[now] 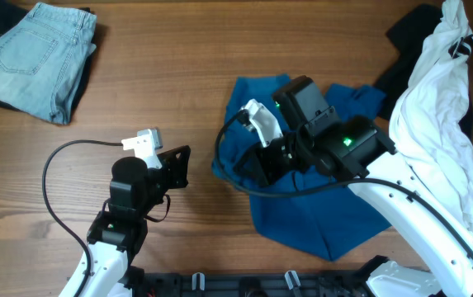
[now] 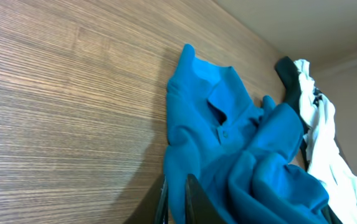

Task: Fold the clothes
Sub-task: 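Lift the teal shirt with the right gripper and drag it to table center, then grasp the teal shirt's left collar corner with the left gripper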

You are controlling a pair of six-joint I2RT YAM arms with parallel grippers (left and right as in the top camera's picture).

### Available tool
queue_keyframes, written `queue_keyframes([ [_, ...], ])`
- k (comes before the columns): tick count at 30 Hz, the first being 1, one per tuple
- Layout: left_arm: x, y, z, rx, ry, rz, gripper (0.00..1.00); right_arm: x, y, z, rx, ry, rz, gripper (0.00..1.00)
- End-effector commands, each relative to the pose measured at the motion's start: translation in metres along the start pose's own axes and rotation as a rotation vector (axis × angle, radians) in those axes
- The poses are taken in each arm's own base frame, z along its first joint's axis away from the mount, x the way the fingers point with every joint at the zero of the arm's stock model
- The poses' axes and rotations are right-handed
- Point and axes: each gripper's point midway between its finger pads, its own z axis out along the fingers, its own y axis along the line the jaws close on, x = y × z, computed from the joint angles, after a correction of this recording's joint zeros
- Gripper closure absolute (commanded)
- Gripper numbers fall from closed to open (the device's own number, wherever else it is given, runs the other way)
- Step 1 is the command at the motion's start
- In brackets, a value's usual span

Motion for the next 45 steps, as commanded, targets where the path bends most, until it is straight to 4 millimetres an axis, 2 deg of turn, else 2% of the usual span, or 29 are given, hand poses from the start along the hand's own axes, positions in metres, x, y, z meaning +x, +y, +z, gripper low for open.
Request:
queue_keyframes([
  [1, -0.021, 0.011, -0.001, -0.084, -0.094, 0.01, 0.81, 0.007, 0.002, 0.0, -0.011, 0.031, 0.134, 0.44],
  [3, -0.028, 0.016, -0.003, -0.116, -0.131, 0.011, 0.8, 0.011, 0.012, 0.003, -0.075, 0.068, 0.146, 0.88],
  [4, -0.03, 0.017, -0.003, -0.128, -0.146, 0.012, 0.85, 0.013, 0.018, 0.004, -0.113, 0.087, 0.149, 0.96],
  [6, -0.035, 0.018, -0.004, -0.134, -0.167, 0.013, 0.91, 0.017, 0.028, 0.009, -0.172, 0.123, 0.144, 0.96],
  [8, -0.037, 0.016, -0.004, -0.127, -0.176, 0.014, 0.92, 0.018, 0.029, 0.017, -0.17, 0.141, 0.139, 0.96],
  [9, -0.038, 0.015, -0.004, -0.123, -0.18, 0.015, 0.91, 0.018, 0.028, 0.021, -0.16, 0.148, 0.143, 0.8],
  [10, -0.039, 0.014, -0.004, -0.12, -0.183, 0.015, 0.8, 0.018, 0.023, 0.025, -0.135, 0.152, 0.155, 0.59],
  [11, -0.039, 0.013, -0.004, -0.114, -0.185, 0.016, 0.6, 0.018, 0.016, 0.028, -0.101, 0.15, 0.174, 0.55],
  [12, -0.04, 0.013, -0.004, -0.112, -0.188, 0.012, 0.43, 0.016, 0.006, 0.031, -0.054, 0.145, 0.199, 0.36],
  [13, -0.04, 0.013, -0.003, -0.113, -0.186, 0.009, 0.31, 0.014, -0.005, 0.032, -0.009, 0.135, 0.228, 0.26],
  [14, -0.037, 0.014, -0.002, -0.113, -0.172, 0.008, 0.13, 0.012, -0.014, 0.032, 0.018, 0.128, 0.261, 0.24],
  [15, -0.031, 0.018, 0.001, -0.123, -0.145, 0.005, 0.0, 0.008, -0.023, 0.03, 0.024, 0.119, 0.301, 0.21],
  [16, -0.022, 0.021, 0.005, -0.129, -0.106, 0.0, 0.01, 0.006, -0.028, 0.029, 0.017, 0.117, 0.318, 0.23],
  [17, -0.008, 0.025, 0.011, -0.13, -0.043, -0.009, 0.21, 0.001, -0.031, 0.024, -0.026, 0.107, 0.292, 0.24],
  [18, 0.002, 0.027, 0.015, -0.124, 0.002, -0.014, 0.38, -0.002, -0.037, 0.021, -0.029, 0.095, 0.275, 0.24],
  [19, 0.012, 0.028, 0.02, -0.114, 0.048, -0.016, 0.46, -0.005, -0.042, 0.018, -0.023, 0.083, 0.264, 0.24],
  [20, 0.021, 0.03, 0.024, -0.107, 0.086, -0.023, 0.46, -0.008, -0.05, 0.015, -0.009, 0.066, 0.237, 0.21],
  [21, 0.029, 0.031, 0.028, -0.098, 0.119, -0.031, 0.4, -0.01, -0.057, 0.011, 0.012, 0.049, 0.228, 0.15],
  [23, 0.043, 0.03, 0.037, -0.06, 0.183, -0.044, 0.35, -0.015, -0.069, 0.006, 0.04, 0.023, 0.213, 0.09],
  [26, 0.053, 0.016, 0.05, 0.022, 0.271, -0.062, 0.34, -0.018, -0.078, 0.002, 0.059, 0.006, 0.215, 0.06],
  [29, 0.043, 0.0, 0.061, 0.081, 0.294, -0.059, 0.38, -0.018, -0.08, 0.001, 0.061, 0.004, 0.203, 0.06],
  [32, 0.025, -0.015, 0.071, 0.125, 0.282, -0.025, 0.31, -0.019, -0.079, 0.0, 0.061, 0.002, 0.192, 0.05],
  [36, 0.001, -0.034, 0.077, 0.163, 0.261, 0.014, 0.31, -0.021, -0.078, -0.003, 0.06, -0.013, 0.173, 0.05],
  [41, -0.018, -0.06, 0.077, 0.248, 0.255, 0.032, 0.27, -0.032, -0.075, -0.022, 0.074, -0.079, 0.128, 0.02],
  [43, -0.018, -0.067, 0.077, 0.277, 0.272, 0.032, 0.31, -0.039, -0.075, -0.034, 0.087, -0.115, 0.104, 0.03],
  [44, -0.017, -0.07, 0.076, 0.294, 0.285, 0.031, 0.39, -0.043, -0.074, -0.042, 0.095, -0.139, 0.09, 0.05],
  [45, -0.015, -0.072, 0.076, 0.309, 0.298, 0.028, 0.42, -0.048, -0.073, -0.049, 0.101, -0.163, 0.073, 0.05],
])
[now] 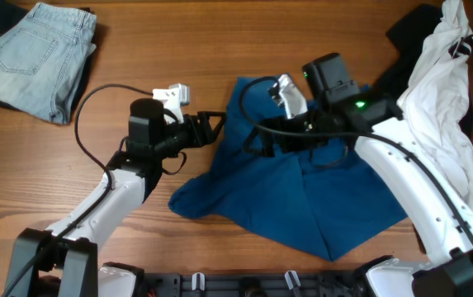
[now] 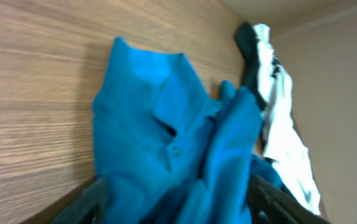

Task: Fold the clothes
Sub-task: 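Grasp the teal shirt's left collar corner with the left gripper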

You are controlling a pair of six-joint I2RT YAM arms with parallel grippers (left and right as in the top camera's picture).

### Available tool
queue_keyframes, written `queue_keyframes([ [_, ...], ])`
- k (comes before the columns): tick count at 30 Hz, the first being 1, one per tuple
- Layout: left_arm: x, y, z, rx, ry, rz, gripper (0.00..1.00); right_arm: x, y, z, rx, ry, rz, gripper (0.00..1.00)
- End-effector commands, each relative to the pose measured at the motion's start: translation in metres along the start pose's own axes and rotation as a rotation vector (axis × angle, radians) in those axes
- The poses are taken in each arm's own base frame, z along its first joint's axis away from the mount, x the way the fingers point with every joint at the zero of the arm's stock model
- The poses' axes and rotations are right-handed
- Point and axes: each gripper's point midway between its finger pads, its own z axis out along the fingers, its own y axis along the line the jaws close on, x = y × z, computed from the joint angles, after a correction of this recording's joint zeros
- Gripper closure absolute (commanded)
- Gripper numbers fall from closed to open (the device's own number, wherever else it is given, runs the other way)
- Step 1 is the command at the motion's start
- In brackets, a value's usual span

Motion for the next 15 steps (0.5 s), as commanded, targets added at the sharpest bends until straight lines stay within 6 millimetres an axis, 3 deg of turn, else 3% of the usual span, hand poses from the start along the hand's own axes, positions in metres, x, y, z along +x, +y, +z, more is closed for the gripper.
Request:
queue_keyframes([
  [1, 0.005, -0.018, 0.005, 0.097, 0.069, 0.025, 0.44, -0.027, 0.013, -0.045, 0.025, -0.155, -0.108, 0.05],
  [9, 0.048, -0.005, 0.021, 0.061, 0.218, -0.04, 0.4, -0.052, 0.025, -0.103, 0.054, -0.277, -0.142, 0.0],
  [15, 0.079, 0.007, 0.031, 0.028, 0.321, -0.088, 0.36, -0.06, 0.04, -0.122, 0.054, -0.324, -0.188, 0.0],
])
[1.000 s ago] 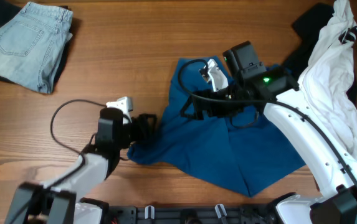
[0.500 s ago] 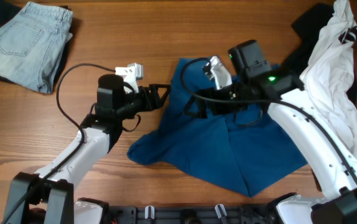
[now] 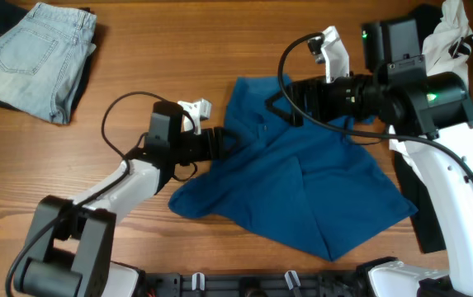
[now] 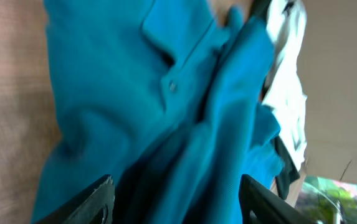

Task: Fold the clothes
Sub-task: 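Grasp the teal shirt's left collar corner with the left gripper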

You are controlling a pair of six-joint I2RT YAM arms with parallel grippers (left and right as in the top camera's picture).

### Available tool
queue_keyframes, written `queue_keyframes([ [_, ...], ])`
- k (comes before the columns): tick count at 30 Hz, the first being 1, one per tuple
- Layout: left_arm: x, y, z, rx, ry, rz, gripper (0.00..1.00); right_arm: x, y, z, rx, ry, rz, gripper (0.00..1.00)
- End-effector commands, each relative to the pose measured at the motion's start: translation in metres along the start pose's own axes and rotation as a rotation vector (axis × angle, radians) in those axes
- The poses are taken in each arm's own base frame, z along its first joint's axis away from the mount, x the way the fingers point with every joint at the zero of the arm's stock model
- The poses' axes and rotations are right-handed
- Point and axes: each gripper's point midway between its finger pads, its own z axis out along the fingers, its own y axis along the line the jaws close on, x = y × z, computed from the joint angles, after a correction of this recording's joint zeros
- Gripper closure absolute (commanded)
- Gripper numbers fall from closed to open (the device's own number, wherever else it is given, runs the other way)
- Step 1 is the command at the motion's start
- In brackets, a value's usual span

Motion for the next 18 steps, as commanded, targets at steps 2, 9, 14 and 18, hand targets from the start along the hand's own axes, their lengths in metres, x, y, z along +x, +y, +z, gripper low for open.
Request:
queue_keyframes([
  [2, 0.019, 0.006, 0.01, -0.007, 0.083, -0.029, 0.32, -0.009, 0.01, -0.017, 0.004, -0.046, -0.058, 0.01],
  [9, 0.032, 0.023, 0.007, -0.082, 0.127, -0.039, 0.3, -0.009, 0.011, -0.017, 0.0, -0.044, -0.061, 0.0],
  [14, 0.04, 0.039, 0.007, -0.149, 0.149, -0.071, 0.36, -0.007, 0.012, -0.017, -0.006, -0.037, -0.056, 0.0],
  [18, 0.043, 0.055, 0.01, -0.213, 0.15, -0.086, 0.36, -0.006, 0.017, -0.017, -0.037, -0.033, -0.055, 0.0],
])
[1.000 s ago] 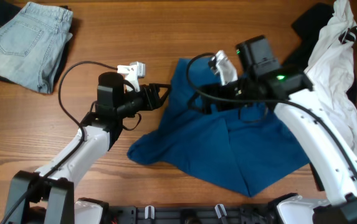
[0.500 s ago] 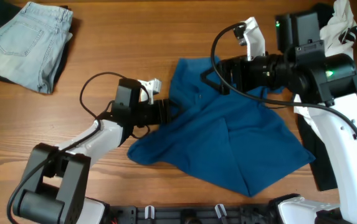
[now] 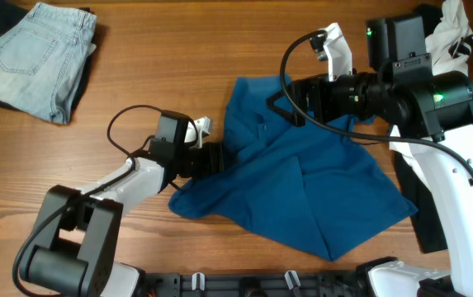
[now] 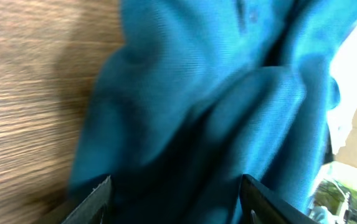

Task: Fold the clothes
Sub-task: 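Grasp the teal shirt's left collar corner with the left gripper, then pull the left gripper leftward to spread the teal shirt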

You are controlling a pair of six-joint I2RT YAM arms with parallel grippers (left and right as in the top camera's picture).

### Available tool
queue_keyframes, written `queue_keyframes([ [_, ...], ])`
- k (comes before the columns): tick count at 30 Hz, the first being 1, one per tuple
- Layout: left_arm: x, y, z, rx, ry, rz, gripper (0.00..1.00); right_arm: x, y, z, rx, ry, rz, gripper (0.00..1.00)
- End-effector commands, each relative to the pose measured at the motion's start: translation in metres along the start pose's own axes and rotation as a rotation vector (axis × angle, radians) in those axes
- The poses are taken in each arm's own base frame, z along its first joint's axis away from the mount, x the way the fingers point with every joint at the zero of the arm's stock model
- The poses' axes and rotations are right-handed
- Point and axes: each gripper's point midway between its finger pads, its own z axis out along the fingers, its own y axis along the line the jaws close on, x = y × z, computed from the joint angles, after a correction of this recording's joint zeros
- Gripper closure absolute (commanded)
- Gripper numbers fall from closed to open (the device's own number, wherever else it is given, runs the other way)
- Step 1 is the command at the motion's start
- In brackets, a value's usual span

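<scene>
A blue polo shirt lies spread and creased in the middle of the table, collar toward the far side. My left gripper is low at the shirt's left edge. In the left wrist view it is open, with folds of the blue shirt filling the gap between its fingers. My right gripper hangs over the shirt's upper part near the collar. Whether it holds any cloth does not show.
Folded light jeans rest on a dark garment at the far left corner. A white garment lies heaped over black cloth along the right side, partly under my right arm. Bare wooden table runs along the near left.
My left gripper has moved slightly nearer and further into the shirt's left edge, so blue cloth now fills its view. The right arm and the shirt's lie look unchanged.
At first the shirt was bunched under my right gripper while my left gripper stood apart at the near left. Then the shirt lay wider and my left gripper was beside its left edge. Later my right gripper was over the collar end, where it stays, and my left gripper is against the cloth.
</scene>
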Motion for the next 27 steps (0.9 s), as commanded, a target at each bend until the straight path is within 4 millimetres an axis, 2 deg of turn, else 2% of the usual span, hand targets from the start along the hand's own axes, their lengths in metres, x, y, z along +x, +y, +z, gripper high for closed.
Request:
queue_keyframes([
  [1, -0.006, 0.019, 0.007, -0.075, -0.015, 0.004, 0.35, -0.004, 0.013, -0.01, -0.042, -0.025, -0.038, 0.0],
  [4, -0.008, 0.025, 0.015, -0.091, 0.002, -0.01, 0.37, -0.002, 0.017, -0.01, -0.061, -0.019, -0.035, 0.01],
  [5, -0.01, 0.028, 0.021, -0.098, 0.015, -0.019, 0.52, -0.002, 0.018, -0.01, -0.069, -0.016, -0.033, 0.01],
  [6, -0.011, 0.029, 0.023, -0.099, 0.019, -0.023, 0.73, -0.001, 0.018, -0.01, -0.069, -0.015, -0.032, 0.01],
  [7, -0.013, 0.028, 0.026, -0.09, 0.028, -0.025, 0.88, 0.0, 0.018, -0.01, -0.071, -0.012, -0.03, 0.01],
  [8, -0.015, 0.027, 0.028, -0.085, 0.032, -0.026, 0.96, 0.0, 0.018, -0.01, -0.071, -0.009, -0.029, 0.04],
  [9, -0.017, 0.026, 0.03, -0.078, 0.035, -0.026, 0.96, 0.001, 0.018, -0.01, -0.071, -0.007, -0.027, 0.09],
  [10, -0.02, 0.023, 0.031, -0.068, 0.035, -0.023, 0.96, 0.001, 0.018, -0.01, -0.07, -0.005, -0.026, 0.21],
  [12, -0.027, 0.019, 0.031, -0.06, 0.019, -0.01, 0.96, 0.002, 0.018, -0.011, -0.07, -0.004, -0.024, 0.58],
  [13, -0.031, 0.016, 0.031, -0.051, 0.004, 0.001, 0.96, 0.002, 0.018, -0.011, -0.07, -0.002, -0.023, 0.69],
  [14, -0.036, 0.013, 0.031, -0.041, -0.013, 0.005, 0.96, 0.003, 0.018, -0.011, -0.07, 0.0, -0.022, 0.72],
  [18, -0.062, -0.003, 0.026, 0.001, -0.099, 0.038, 0.96, 0.004, 0.018, -0.011, -0.07, 0.004, -0.019, 0.71],
  [24, -0.106, -0.029, 0.007, 0.009, -0.225, 0.078, 0.96, 0.006, 0.018, -0.011, -0.069, 0.01, -0.021, 0.71],
  [27, -0.128, -0.034, -0.008, -0.033, -0.316, 0.095, 0.96, 0.006, 0.018, -0.011, -0.069, 0.011, -0.02, 0.7],
])
